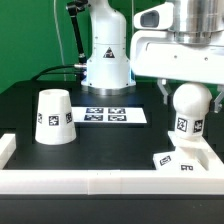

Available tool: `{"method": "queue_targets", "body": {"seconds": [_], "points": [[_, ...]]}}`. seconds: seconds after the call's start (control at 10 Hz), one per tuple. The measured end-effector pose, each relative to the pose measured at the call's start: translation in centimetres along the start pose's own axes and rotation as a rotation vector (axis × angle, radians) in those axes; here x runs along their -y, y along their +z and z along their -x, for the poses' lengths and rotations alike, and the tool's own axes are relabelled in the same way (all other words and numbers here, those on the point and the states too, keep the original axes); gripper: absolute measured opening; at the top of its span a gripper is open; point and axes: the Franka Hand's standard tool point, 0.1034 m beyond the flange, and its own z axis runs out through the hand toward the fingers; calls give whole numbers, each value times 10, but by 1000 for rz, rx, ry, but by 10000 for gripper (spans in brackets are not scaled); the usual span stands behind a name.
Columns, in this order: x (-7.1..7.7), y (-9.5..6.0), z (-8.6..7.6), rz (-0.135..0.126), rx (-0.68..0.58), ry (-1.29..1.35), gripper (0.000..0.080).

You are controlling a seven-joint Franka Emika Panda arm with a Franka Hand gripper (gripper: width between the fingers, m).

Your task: Assemble lamp

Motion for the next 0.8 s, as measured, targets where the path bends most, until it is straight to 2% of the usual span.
{"method": "queue_targets", "body": {"seconds": [0.1, 0.3, 0.5, 0.6, 0.8], "points": [[1, 1, 3, 3, 16, 114, 579], [2, 1, 2, -20, 42, 293, 579], [5, 1, 6, -27, 57, 386, 579], [5, 2, 7, -29, 60, 388, 684], [5, 1, 6, -27, 47, 216, 695]]}}
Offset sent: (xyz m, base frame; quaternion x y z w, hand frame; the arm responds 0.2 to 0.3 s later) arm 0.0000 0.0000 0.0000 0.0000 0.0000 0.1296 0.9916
